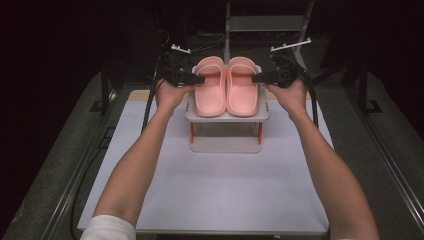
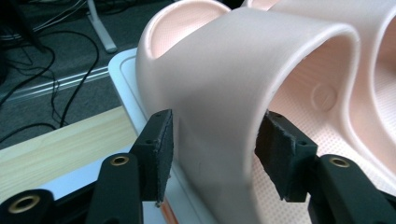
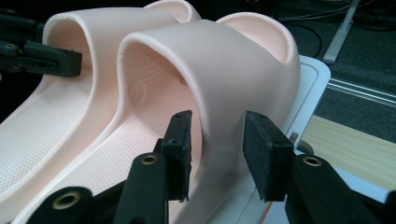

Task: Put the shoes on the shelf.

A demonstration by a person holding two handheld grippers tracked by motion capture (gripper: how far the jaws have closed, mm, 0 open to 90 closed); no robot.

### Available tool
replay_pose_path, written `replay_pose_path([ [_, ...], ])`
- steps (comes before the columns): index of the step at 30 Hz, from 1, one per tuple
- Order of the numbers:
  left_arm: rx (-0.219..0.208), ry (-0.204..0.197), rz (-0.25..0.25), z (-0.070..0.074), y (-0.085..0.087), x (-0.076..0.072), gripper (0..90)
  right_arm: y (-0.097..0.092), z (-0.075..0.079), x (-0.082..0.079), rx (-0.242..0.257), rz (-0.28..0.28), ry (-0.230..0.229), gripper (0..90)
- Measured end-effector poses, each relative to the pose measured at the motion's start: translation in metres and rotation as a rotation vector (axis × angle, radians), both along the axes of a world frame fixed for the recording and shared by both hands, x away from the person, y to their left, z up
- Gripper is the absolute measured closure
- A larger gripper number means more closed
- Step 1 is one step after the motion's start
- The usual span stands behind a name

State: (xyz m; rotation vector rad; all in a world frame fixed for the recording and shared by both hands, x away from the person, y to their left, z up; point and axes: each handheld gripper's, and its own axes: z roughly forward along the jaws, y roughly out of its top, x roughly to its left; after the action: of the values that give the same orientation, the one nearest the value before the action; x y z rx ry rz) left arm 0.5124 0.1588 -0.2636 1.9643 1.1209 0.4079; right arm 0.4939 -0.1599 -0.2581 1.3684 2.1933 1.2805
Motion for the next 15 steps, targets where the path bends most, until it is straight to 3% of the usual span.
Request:
replay_pose_path([
  [15, -0.008, -0.031, -0.010, 0.001, 0.008, -0.015, 43.4, -0.007, 0.006, -0.022, 0.079, 0.081, -0.028, 59.1],
])
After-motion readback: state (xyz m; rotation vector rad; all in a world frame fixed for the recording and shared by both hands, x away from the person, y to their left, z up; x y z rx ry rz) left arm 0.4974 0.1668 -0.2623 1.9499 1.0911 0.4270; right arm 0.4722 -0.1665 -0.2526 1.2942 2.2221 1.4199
